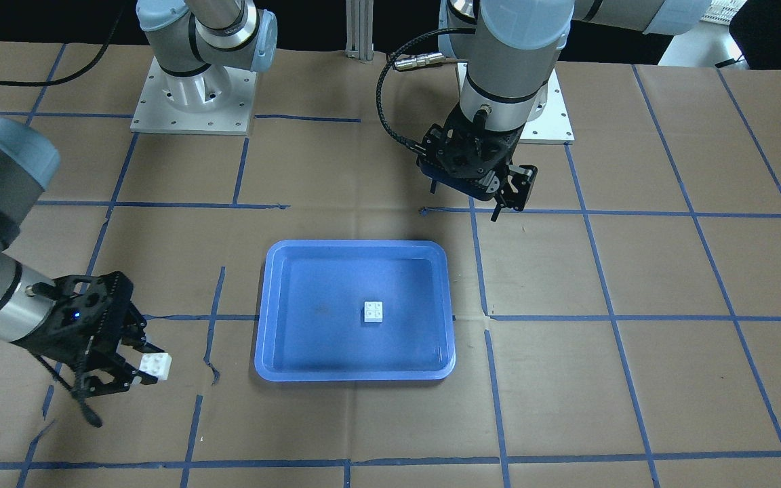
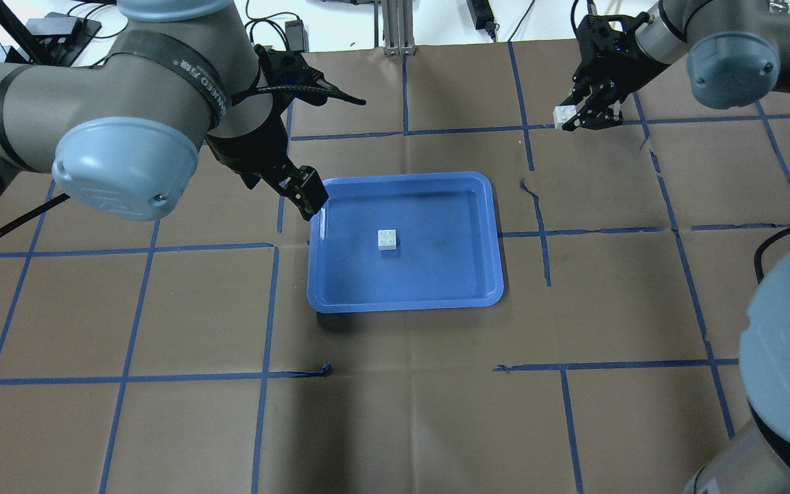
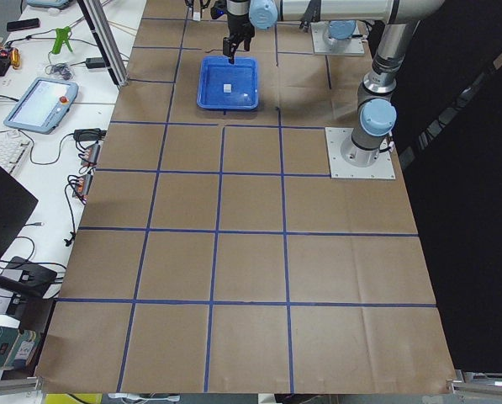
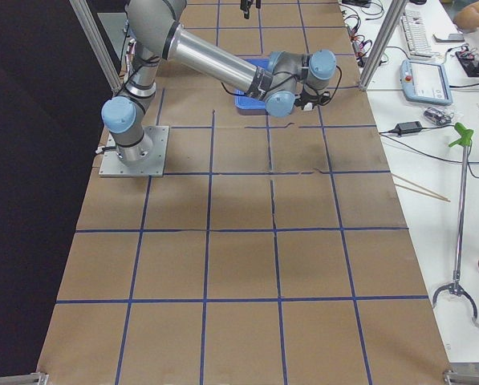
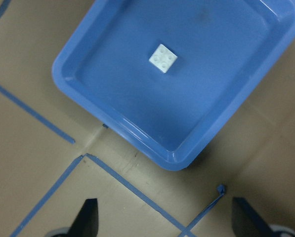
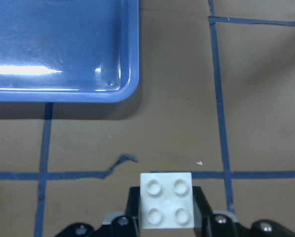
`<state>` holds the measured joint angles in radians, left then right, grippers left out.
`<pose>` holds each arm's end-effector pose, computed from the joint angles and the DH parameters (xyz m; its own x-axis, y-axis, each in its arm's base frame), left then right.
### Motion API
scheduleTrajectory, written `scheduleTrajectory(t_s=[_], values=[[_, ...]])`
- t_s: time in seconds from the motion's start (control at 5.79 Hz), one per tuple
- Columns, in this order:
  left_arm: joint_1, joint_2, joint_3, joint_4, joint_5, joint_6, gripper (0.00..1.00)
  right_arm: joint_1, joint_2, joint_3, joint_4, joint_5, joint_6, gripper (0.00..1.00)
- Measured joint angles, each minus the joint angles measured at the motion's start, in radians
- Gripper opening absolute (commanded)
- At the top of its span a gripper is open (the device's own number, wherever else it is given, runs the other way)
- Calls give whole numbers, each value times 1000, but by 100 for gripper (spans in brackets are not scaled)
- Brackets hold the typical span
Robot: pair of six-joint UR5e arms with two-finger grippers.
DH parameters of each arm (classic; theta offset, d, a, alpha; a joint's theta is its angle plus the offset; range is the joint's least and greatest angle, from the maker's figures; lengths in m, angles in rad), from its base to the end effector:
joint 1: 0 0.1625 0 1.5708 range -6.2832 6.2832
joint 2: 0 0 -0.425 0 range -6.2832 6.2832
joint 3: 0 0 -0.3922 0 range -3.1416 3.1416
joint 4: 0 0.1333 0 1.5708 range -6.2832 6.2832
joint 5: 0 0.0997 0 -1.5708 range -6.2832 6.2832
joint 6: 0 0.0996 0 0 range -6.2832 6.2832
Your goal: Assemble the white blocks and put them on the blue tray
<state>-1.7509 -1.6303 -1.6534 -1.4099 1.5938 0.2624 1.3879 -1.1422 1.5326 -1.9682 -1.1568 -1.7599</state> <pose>-0.2212 -0.4833 0.4335 -0.9035 0.4277 -0.0271 0.4281 0.9036 -0.0122 0.0541 -0.6605 0.3093 -0.0093 -0.9965 0.0825 -0.9189 -0.0240 -0.3938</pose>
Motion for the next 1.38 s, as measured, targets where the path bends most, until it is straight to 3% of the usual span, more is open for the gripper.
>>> scheduleTrajectory(t_s=[0.17,0.52,0.86,1.38], values=[[1,25,2,0,11,-172,99,57,-28,56,-42,1,93,24],[2,49,5,10,20,-379,99,203,-40,153,-234,-5,335,24],[6,51,4,62,21,-406,99,323,-32,262,-449,-10,509,24],[12,50,6,83,21,-409,99,358,40,378,-674,-8,526,24]])
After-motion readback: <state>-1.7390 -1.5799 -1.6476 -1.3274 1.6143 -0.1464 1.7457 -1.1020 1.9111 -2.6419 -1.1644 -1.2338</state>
